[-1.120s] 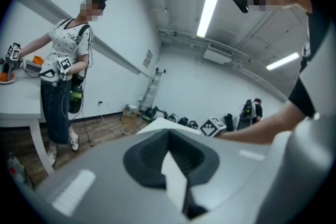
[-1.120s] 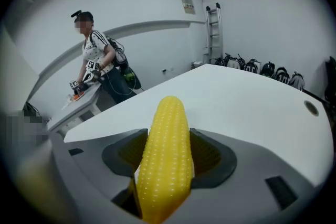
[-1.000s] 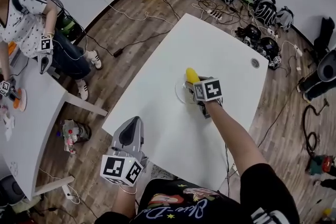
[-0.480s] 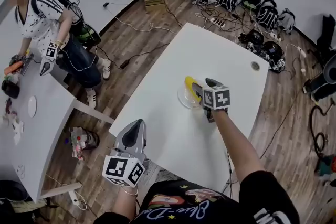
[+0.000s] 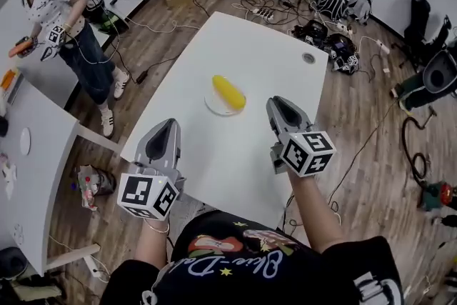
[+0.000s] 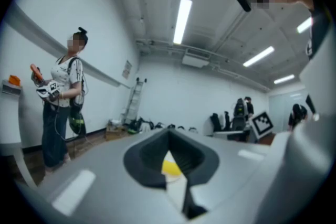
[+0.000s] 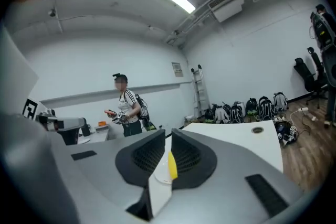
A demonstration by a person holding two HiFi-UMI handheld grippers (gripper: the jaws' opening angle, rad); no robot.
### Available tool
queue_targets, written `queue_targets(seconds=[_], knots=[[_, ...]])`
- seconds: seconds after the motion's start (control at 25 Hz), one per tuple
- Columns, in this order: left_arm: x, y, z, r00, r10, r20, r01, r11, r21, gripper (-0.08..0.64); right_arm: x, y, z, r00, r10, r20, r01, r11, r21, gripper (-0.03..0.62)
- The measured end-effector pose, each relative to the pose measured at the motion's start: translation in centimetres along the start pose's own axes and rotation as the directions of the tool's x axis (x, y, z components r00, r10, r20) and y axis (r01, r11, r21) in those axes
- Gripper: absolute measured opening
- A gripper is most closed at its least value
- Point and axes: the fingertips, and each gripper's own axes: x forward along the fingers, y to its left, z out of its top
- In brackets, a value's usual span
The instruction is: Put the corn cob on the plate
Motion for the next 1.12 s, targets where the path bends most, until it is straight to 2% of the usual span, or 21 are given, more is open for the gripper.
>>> queue_targets(seconds=[0.04,0.2,0.52,1.12], knots=[[0.0,-0.4,0.1,1.0,-0.009,0.002,0.009,1.0,0.0,-0.011,-1.0,0.6,0.4,1.0,0.01,0.02,-0.01,1.0,-0.005,0.043],[0.1,-1.6,0.6,0.999,-0.03,0.013,0.03,1.0,0.004,-0.011,-3.6,2.9,1.0,0.998,0.054,0.042,-0.053,0.998,-0.038,0.023],[0.0,-3.1,1.2,0.999,-0.05,0.019,0.049,0.999,0.02,-0.011,-5.2,4.1,2.3,0.994,0.084,0.067,-0.079,0.994,-0.076,0.021],[0.1,-2.2,1.8,0.999,-0.042,0.023,0.042,0.998,0.037,-0.011,-3.9,4.8,3.0,0.992,0.094,0.08,-0.087,0.992,-0.092,0.021]])
